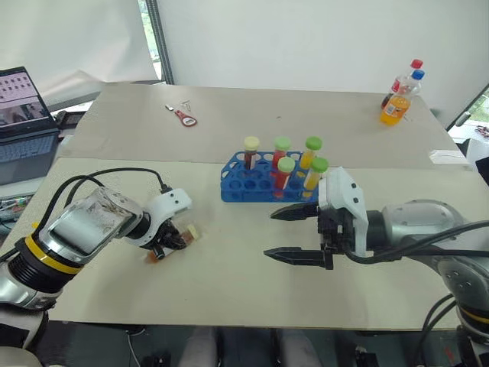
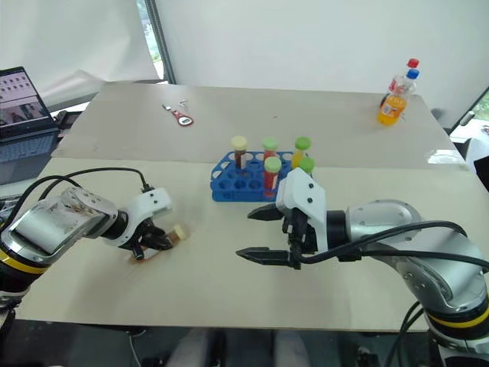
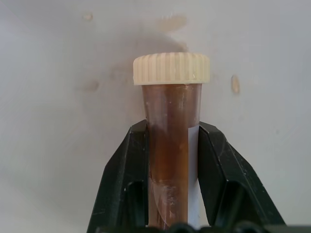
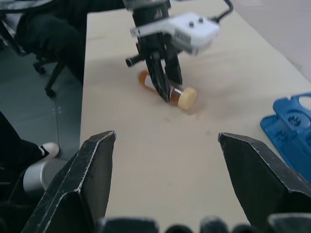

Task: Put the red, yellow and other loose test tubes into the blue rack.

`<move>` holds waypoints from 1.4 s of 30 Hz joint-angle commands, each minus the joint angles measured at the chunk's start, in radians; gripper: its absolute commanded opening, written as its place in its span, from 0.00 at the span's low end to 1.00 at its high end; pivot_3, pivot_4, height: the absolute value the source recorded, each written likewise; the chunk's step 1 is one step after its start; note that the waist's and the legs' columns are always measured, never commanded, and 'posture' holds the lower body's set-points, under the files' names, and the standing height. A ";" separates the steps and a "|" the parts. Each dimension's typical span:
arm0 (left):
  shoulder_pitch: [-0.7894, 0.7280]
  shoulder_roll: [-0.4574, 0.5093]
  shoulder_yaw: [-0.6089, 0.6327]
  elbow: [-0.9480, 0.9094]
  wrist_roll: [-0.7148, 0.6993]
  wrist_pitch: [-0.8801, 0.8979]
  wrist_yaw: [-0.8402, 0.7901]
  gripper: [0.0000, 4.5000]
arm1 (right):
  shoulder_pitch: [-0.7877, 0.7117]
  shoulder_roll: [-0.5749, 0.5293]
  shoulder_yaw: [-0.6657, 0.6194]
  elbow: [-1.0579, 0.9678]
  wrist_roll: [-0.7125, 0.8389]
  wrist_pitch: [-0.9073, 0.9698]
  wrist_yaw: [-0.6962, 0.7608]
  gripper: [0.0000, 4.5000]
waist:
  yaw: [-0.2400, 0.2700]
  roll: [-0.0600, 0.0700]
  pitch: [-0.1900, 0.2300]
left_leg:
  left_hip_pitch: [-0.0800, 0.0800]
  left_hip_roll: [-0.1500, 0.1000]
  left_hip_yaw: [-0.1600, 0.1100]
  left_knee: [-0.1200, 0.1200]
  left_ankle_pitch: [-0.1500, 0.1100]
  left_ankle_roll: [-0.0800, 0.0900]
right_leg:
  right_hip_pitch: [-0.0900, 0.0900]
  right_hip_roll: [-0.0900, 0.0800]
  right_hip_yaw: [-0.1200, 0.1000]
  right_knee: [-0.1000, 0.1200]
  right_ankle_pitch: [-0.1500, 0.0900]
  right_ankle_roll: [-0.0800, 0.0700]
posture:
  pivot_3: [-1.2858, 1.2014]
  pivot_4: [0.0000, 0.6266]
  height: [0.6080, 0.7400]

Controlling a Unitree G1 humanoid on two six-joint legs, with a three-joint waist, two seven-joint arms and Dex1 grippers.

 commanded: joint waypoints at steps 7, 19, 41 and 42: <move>-0.038 -0.316 0.366 0.079 -0.126 -0.270 0.071 0.19 | 0.171 -0.047 -0.186 -0.060 -0.135 -0.165 -0.053 0.84 | 0.008 -0.001 0.000 | 0.000 -0.001 0.000 0.001 0.000 0.000 | 0.002 0.000 -0.001 0.000 0.000 0.001 | 0.52 0.24 0.95; -0.152 -0.762 0.368 0.578 0.115 -0.972 0.267 0.19 | 0.115 0.023 -0.149 -0.113 -0.079 0.027 -0.359 0.84 | 0.004 -0.001 0.000 | 0.000 -0.002 -0.003 0.006 0.000 0.001 | 0.004 0.000 0.000 -0.001 0.002 0.003 | 0.52 0.24 0.95; -0.191 -0.861 0.371 0.814 0.193 -1.200 0.207 0.19 | 0.097 0.017 -0.185 -0.178 0.065 0.226 -0.502 0.84 | 0.003 -0.001 0.000 | -0.002 -0.002 -0.003 0.006 -0.002 0.005 | 0.004 -0.001 0.000 -0.002 0.003 0.004 | 0.52 0.24 0.95; -0.184 -0.860 0.368 0.809 0.197 -1.199 0.201 0.19 | 0.097 0.016 -0.185 -0.177 0.068 0.225 -0.505 0.84 | 0.003 -0.001 0.000 | -0.002 -0.002 -0.003 0.006 -0.002 0.005 | 0.004 -0.001 0.000 -0.003 0.003 0.004 | 0.52 0.24 0.95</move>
